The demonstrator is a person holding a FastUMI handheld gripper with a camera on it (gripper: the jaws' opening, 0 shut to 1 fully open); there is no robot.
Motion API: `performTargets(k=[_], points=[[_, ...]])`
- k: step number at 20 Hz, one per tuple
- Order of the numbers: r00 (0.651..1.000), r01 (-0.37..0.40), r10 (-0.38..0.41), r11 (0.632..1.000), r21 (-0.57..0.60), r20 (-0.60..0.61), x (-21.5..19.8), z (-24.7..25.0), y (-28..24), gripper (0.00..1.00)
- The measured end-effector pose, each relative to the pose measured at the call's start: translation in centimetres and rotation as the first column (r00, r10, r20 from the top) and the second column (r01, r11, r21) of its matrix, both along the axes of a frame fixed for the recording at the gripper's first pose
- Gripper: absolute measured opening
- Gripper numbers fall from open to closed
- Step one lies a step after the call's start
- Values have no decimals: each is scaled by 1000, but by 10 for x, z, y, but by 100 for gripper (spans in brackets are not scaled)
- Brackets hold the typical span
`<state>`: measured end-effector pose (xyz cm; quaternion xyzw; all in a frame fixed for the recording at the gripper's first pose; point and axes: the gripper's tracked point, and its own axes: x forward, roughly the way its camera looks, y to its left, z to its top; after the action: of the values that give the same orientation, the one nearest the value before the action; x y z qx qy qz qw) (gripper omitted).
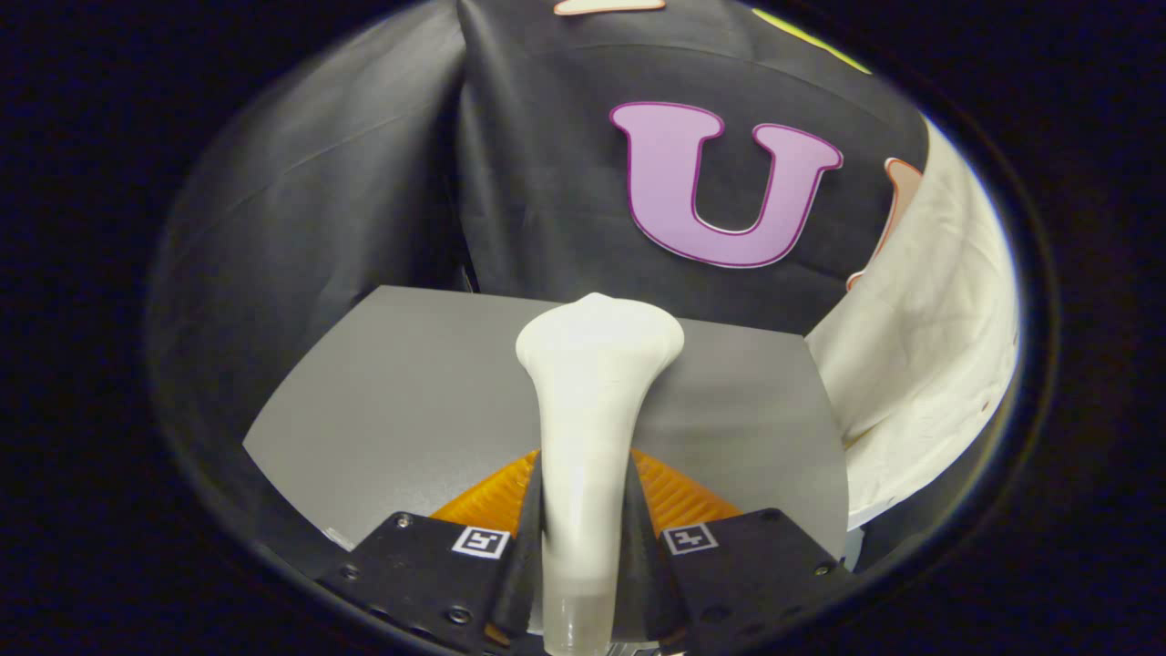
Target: Iron the clothes twice with a garment steamer, once on the left side and once on the right side.
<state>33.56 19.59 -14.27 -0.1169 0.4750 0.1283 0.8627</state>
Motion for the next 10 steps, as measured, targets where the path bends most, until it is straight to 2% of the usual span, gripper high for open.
performTargets(k=[3,8,10], points=[[996,53,-57,997,58,67,3,23,-1,44],[973,35,-60,993,116,221,-12,79,-13,41],[952,27,-76,986,165,295,-17,105,-16,41]])
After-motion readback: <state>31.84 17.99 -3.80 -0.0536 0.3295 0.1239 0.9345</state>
